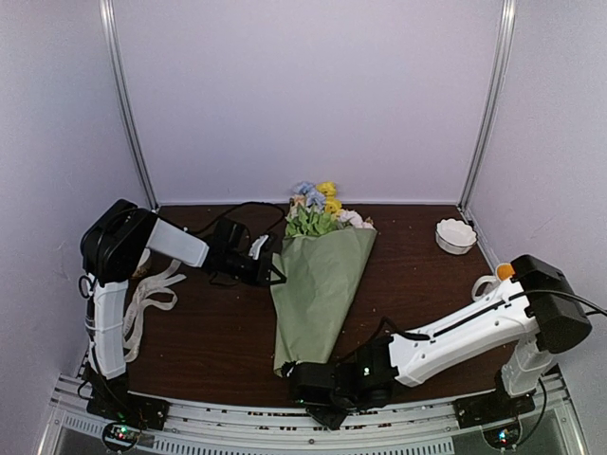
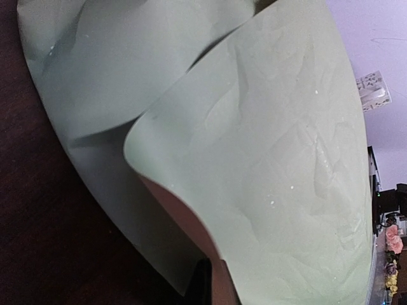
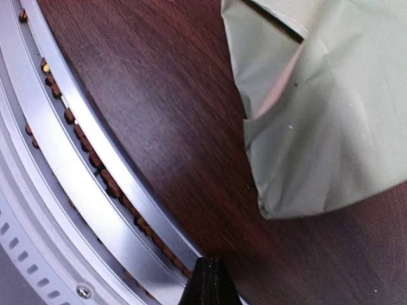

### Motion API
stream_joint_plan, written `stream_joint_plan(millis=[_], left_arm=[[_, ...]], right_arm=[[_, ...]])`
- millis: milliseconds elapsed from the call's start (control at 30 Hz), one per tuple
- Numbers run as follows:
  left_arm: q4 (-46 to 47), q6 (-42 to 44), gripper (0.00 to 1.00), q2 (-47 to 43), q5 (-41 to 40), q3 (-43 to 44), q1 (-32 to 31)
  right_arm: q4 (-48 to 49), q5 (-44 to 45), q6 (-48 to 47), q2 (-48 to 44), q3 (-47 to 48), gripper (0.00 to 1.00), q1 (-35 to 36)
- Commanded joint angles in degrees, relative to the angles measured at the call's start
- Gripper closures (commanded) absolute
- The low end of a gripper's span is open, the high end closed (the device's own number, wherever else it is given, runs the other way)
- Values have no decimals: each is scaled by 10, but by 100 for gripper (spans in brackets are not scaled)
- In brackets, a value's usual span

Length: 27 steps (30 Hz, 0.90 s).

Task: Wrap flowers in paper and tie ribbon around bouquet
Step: Press the fold line on the folded bouquet.

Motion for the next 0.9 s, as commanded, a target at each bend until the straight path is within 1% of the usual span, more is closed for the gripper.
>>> stream_joint_plan(millis=[0, 67, 233, 433, 533, 600, 633, 867], left_arm=[[3, 14, 100, 6, -3, 9, 4], [5, 13, 100, 5, 0, 9, 4], [14, 19, 100, -22, 8, 9, 3], [-56, 71, 100, -28, 2, 74, 3], [-84, 91, 100, -27, -7, 101, 4], [-91, 95, 100, -25, -6, 110, 4], [-94, 95, 100, -23, -4, 112, 4], [-109, 84, 100, 11, -35, 102, 5]], right_arm=[[-14, 27, 29, -79, -30, 100, -7], [13, 36, 49, -114, -59, 96, -26], [123, 18, 100, -187, -130, 87, -103], [200, 28, 170, -220, -190, 77, -187], [238, 32, 200, -229, -219, 66, -209], [265, 28, 212, -228, -231, 54, -217], [275, 27, 218, -225, -234, 51, -218], [339, 30, 272, -197, -250, 45, -227]])
